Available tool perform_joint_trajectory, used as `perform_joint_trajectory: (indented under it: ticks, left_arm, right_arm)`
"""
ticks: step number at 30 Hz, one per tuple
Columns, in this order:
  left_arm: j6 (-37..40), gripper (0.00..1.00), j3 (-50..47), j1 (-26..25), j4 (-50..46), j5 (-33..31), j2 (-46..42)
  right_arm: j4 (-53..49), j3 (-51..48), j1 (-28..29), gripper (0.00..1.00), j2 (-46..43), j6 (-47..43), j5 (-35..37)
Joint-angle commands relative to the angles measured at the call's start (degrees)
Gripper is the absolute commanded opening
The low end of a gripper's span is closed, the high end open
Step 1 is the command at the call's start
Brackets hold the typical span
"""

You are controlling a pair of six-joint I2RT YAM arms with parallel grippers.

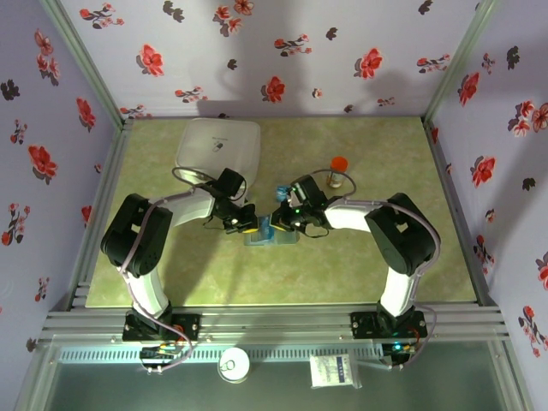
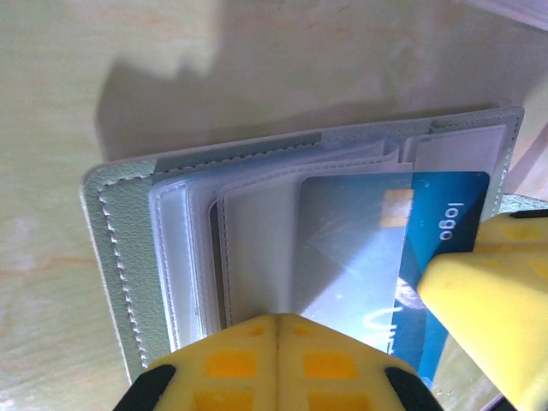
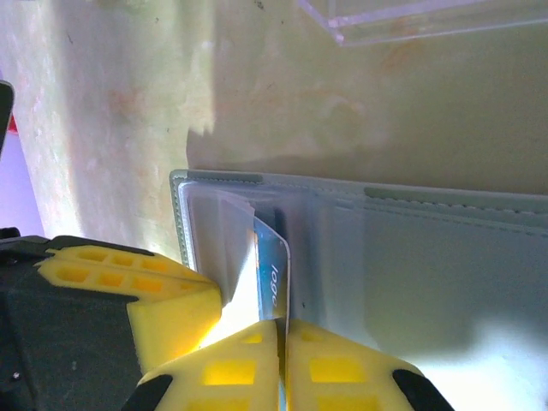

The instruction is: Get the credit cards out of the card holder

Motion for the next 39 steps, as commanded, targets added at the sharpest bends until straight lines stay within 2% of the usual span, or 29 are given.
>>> perform_joint_trajectory:
  ticks: [1,11,15,20,24,27,29,34,39]
  left_arm:
    - [1.0,0.0,-0.44,0.68,-2.88,-1.04,0.46]
    - [0.67,0.0,0.77,1.07,-2.68,-0.22,-2.25]
    - [1.41,0.01,1.51,1.7,-3.68,-0.43,-3.71]
    - [1.22,0.09,0.66,2.6,-2.47,-0.48,-5.58]
    - [1.08,0.1,-0.82,3.53,-1.57,-0.72,-7.4]
    - [1.5,0.1,-1.68,4.23,-1.95,-0.96,-8.43]
    - [1.46,0.1,-2.9,4.75,-1.1,-0.99,-9.27]
    - [1.36,0.11,-5.01,5.97,-0.75,-1.17,-10.8]
    - [1.33,0.11,-6.17,7.0,-1.27,-1.31,-12.76]
  right_arm:
    - [-5.51,-1.02,-1.0,0.09,-2.88,-3.59,2.01]
    - [-21.87,4.98,-1.51,0.01,-8.27,-17.62,6.99]
    - [-30.09,9.22,-1.25,0.0,-8.9,-28.44,9.89]
    - [-39.61,15.46,-1.31,0.0,-7.76,-42.41,14.45]
    - [-43.87,18.87,-1.42,0.0,-7.76,-56.38,18.49]
    - [-47.07,20.92,-1.13,0.0,-7.79,-71.0,18.68]
    - [-49.37,22.62,-0.49,0.0,-7.31,-78.31,22.66]
    - [-55.13,29.63,-1.39,0.0,-3.89,-89.33,24.82]
    - [-59.78,38.64,-2.38,0.0,1.69,-94.84,23.29]
